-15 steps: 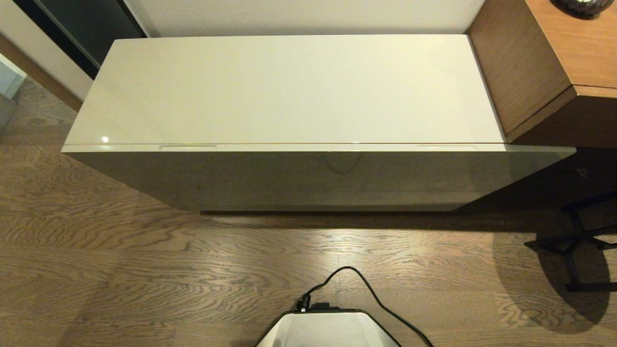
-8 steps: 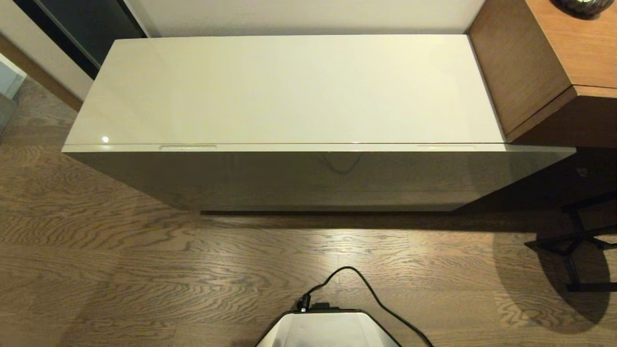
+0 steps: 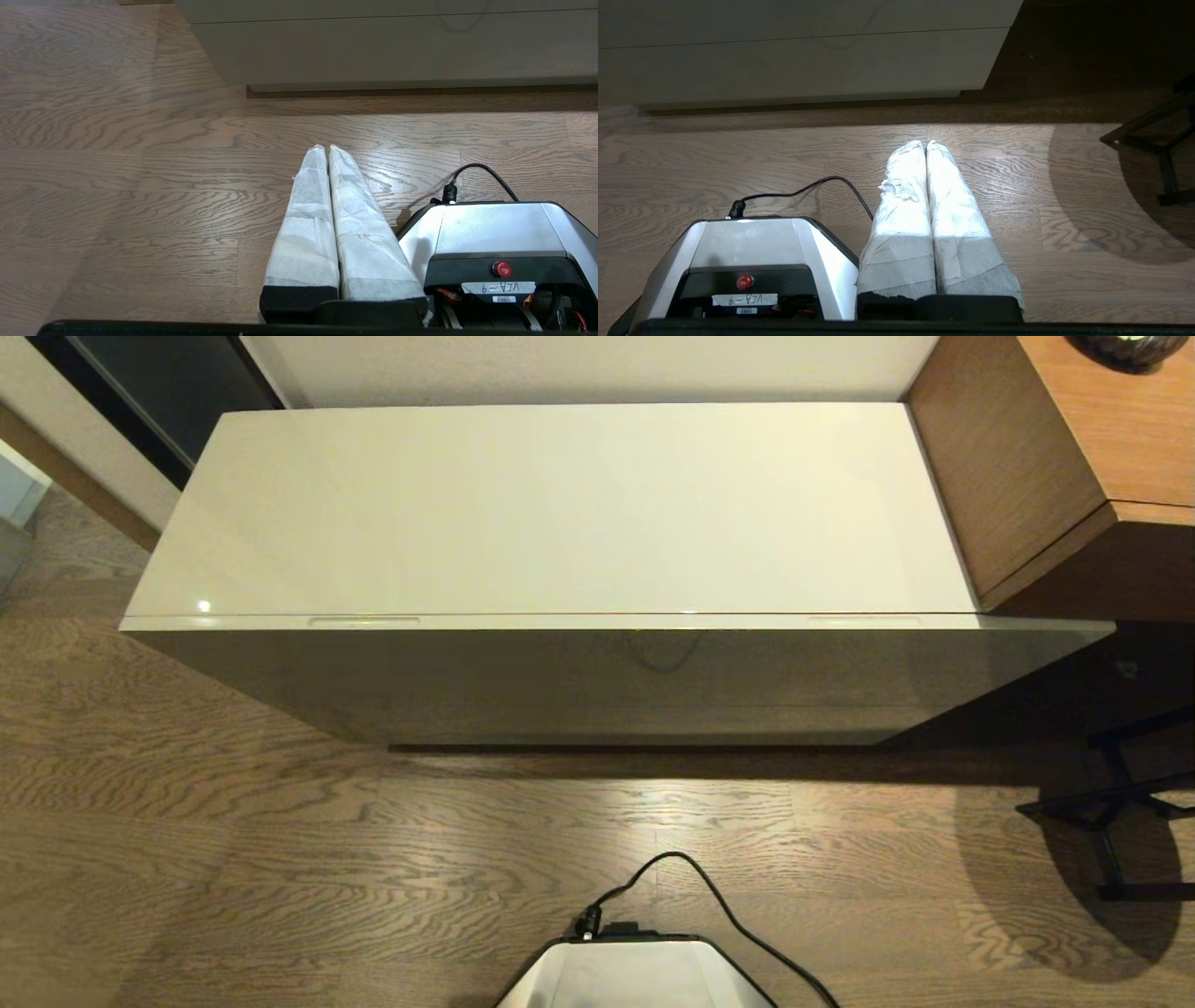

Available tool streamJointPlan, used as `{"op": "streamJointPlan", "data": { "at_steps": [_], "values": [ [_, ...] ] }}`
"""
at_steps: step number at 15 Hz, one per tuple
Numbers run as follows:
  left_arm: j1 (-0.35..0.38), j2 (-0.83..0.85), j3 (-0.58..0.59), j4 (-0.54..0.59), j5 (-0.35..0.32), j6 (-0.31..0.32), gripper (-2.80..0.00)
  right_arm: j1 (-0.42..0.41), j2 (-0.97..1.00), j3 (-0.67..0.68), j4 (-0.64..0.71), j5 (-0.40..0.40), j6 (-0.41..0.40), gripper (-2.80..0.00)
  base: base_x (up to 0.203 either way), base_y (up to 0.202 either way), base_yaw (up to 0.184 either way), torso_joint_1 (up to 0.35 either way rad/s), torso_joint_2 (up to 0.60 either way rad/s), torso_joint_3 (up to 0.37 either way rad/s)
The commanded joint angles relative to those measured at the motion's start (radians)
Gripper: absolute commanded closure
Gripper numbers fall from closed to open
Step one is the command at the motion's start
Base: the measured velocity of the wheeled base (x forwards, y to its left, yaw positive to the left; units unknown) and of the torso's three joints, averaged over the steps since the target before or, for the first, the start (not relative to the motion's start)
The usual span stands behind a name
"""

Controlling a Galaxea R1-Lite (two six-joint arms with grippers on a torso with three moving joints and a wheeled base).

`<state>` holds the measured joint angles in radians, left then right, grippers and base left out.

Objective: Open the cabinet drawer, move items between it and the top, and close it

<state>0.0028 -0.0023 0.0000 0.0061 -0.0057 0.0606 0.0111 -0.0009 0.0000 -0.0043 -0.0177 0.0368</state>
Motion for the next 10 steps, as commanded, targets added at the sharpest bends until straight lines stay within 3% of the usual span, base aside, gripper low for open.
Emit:
{"op": "streamJointPlan", "data": {
  "at_steps": [1, 10],
  "values": [
    [0.0, 0.002, 0.0, 0.0, 0.0, 0.001, 0.0, 0.001, -0.018, 0.0, 0.0, 0.001, 0.0, 0.0, 0.0, 0.0, 0.0, 0.0, 0.0, 0.0],
    [0.0, 0.002, 0.0, 0.0, 0.0, 0.001, 0.0, 0.0, -0.018, 0.0, 0.0, 0.0, 0.0, 0.0, 0.0, 0.0, 0.0, 0.0, 0.0, 0.0]
  ]
}}
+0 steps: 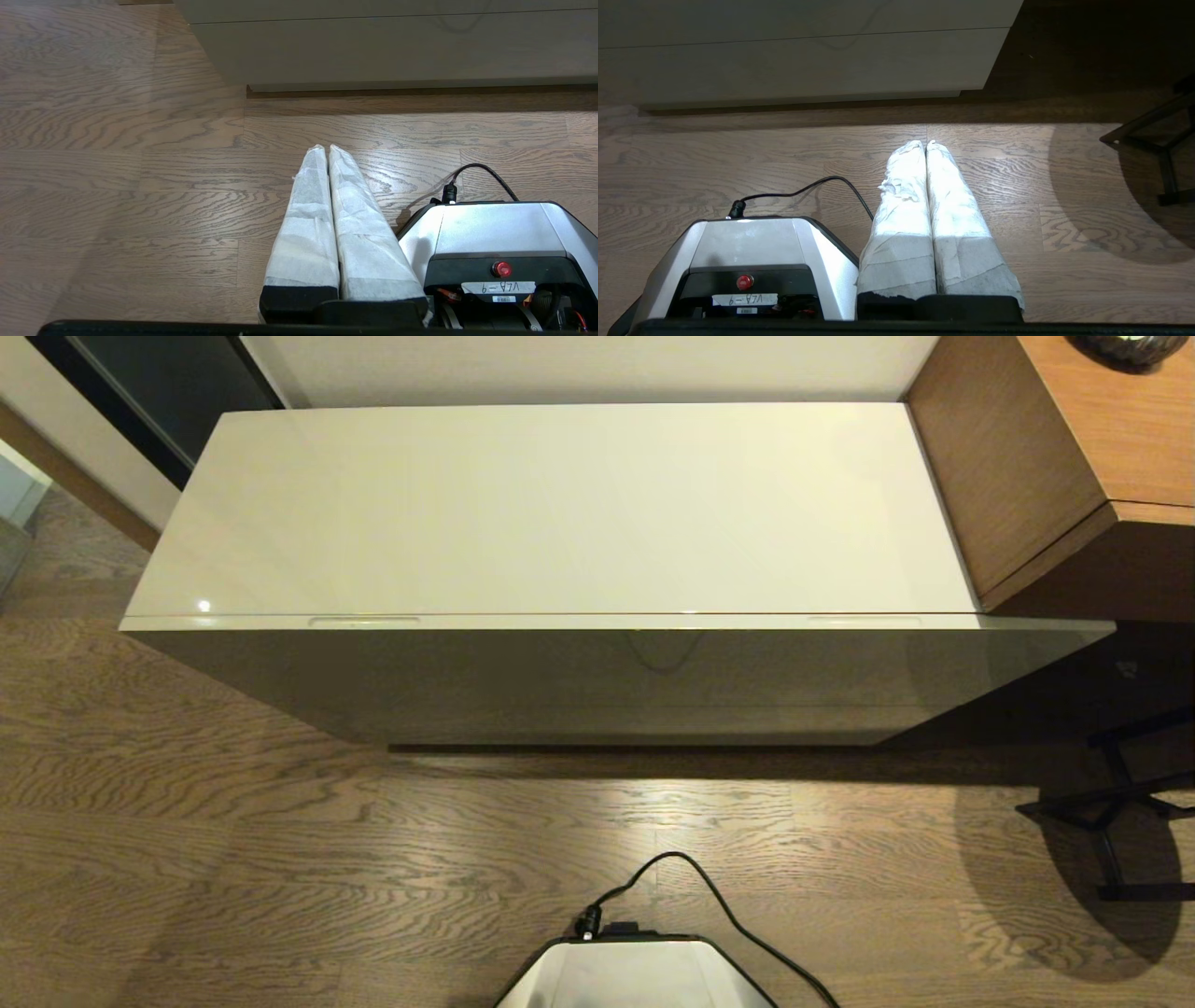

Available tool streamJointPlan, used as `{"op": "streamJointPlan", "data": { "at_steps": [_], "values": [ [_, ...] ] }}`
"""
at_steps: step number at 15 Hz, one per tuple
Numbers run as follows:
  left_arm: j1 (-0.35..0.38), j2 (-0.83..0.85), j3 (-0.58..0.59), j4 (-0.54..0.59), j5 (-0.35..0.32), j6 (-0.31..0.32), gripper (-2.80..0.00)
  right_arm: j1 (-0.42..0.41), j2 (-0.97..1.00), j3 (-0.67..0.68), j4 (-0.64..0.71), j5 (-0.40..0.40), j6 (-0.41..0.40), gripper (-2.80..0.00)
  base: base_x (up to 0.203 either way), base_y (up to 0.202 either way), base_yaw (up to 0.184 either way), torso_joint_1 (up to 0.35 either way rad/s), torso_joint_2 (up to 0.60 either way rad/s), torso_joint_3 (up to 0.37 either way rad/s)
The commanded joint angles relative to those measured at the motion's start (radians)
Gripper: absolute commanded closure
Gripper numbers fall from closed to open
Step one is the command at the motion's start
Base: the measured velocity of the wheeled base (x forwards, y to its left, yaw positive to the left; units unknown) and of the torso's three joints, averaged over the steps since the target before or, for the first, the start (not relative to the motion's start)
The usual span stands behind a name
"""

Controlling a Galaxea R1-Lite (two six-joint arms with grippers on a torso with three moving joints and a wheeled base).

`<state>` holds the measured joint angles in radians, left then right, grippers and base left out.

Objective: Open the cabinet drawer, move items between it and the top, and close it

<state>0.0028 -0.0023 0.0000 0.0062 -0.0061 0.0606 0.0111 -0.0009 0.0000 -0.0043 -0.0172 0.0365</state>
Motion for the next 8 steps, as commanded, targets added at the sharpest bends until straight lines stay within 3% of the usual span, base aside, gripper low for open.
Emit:
{"op": "streamJointPlan", "data": {
  "at_steps": [1, 8],
  "values": [
    [0.0, 0.002, 0.0, 0.0, 0.0, 0.001, 0.0, 0.0, -0.018, 0.0, 0.0, 0.0, 0.0, 0.0, 0.0, 0.0, 0.0, 0.0, 0.0, 0.0],
    [0.0, 0.002, 0.0, 0.0, 0.0, 0.001, 0.0, 0.0, -0.018, 0.0, 0.0, -0.001, 0.0, 0.0, 0.0, 0.0, 0.0, 0.0, 0.0, 0.0]
  ]
}}
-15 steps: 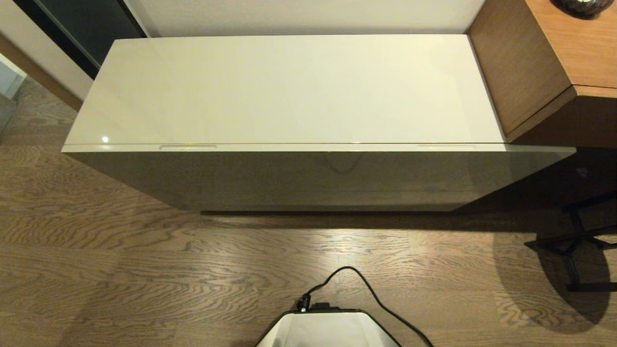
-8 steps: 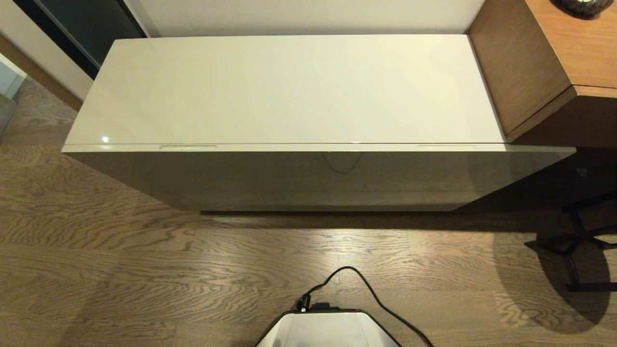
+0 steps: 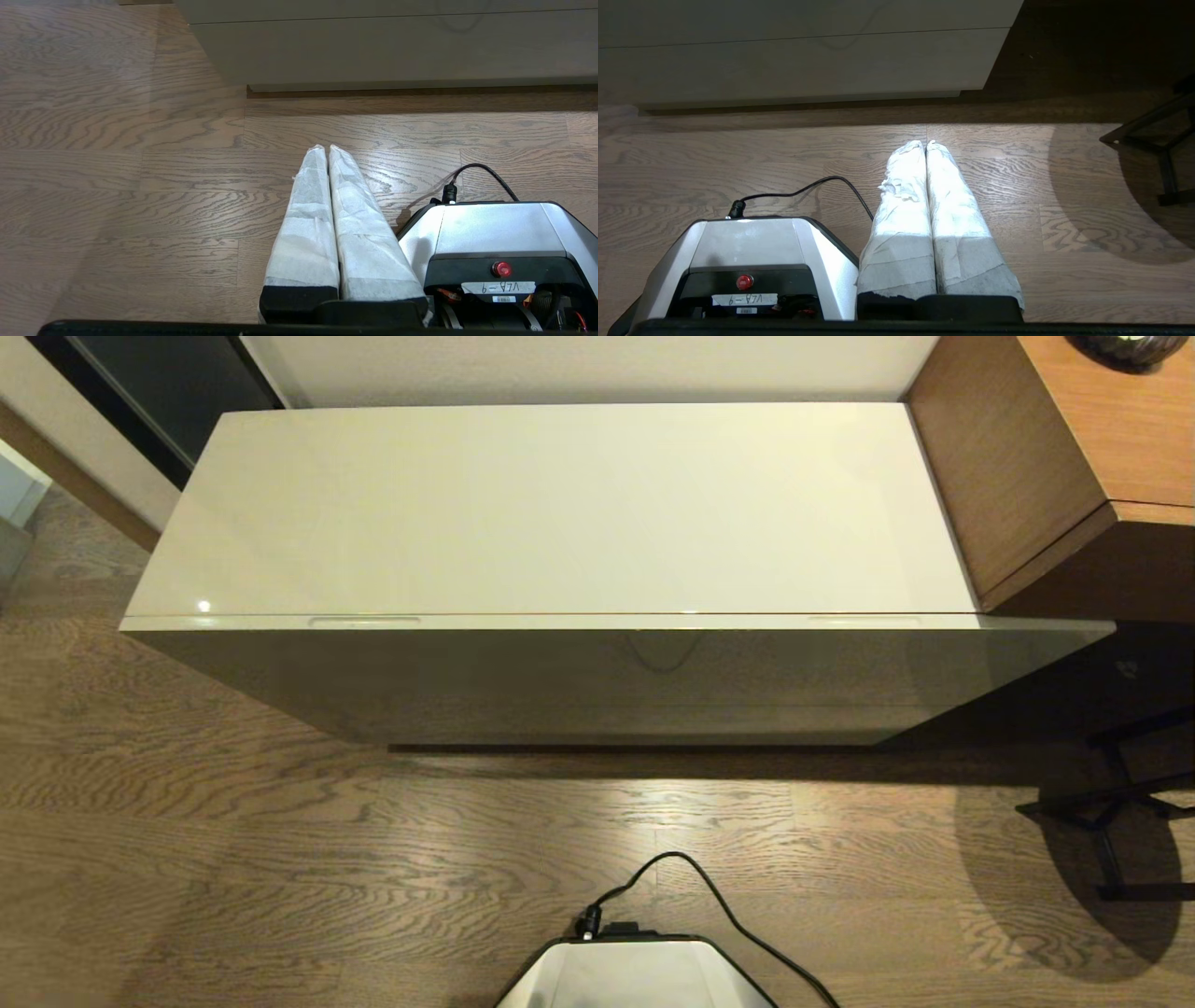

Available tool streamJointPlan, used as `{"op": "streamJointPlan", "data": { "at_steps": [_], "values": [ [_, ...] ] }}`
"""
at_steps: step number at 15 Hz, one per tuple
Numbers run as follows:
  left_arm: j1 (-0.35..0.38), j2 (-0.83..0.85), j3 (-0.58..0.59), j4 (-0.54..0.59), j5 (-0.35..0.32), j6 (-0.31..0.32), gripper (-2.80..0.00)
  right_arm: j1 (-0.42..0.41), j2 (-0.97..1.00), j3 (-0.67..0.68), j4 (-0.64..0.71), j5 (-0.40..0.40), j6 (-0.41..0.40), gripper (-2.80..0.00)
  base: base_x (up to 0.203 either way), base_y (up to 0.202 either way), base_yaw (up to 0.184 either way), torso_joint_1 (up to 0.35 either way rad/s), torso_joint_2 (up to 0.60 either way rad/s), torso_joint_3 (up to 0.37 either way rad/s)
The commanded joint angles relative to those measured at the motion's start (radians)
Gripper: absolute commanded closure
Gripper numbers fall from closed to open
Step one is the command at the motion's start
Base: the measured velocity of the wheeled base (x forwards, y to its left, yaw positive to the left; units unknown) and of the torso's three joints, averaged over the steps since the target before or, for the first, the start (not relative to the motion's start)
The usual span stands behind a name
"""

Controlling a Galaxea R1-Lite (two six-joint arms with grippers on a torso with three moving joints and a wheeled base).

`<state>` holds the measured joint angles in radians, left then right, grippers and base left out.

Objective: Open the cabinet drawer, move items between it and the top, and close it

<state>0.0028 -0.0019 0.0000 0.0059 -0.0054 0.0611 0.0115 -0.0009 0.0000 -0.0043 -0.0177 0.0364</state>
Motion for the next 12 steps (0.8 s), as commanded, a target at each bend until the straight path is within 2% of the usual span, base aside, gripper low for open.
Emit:
{"op": "streamJointPlan", "data": {
  "at_steps": [1, 7, 12],
  "values": [
    [0.0, 0.002, 0.0, 0.0, -0.001, 0.0, 0.0, -0.001, -0.018, 0.0, 0.0, -0.001, 0.0, 0.0, 0.0, 0.0, 0.0, 0.0, 0.0, 0.0],
    [0.0, 0.002, 0.0, 0.0, -0.001, 0.0, 0.0, 0.0, -0.018, -0.012, 0.039, 0.0, 0.001, 0.0, 0.0, 0.0, 0.0, 0.0, 0.0, 0.0],
    [0.0, 0.002, 0.0, 0.0, -0.001, 0.0, 0.0, 0.001, -0.018, 0.0, 0.0, -0.001, 0.0, 0.0, 0.0, 0.0, 0.0, 0.0, 0.0, 0.0]
  ]
}}
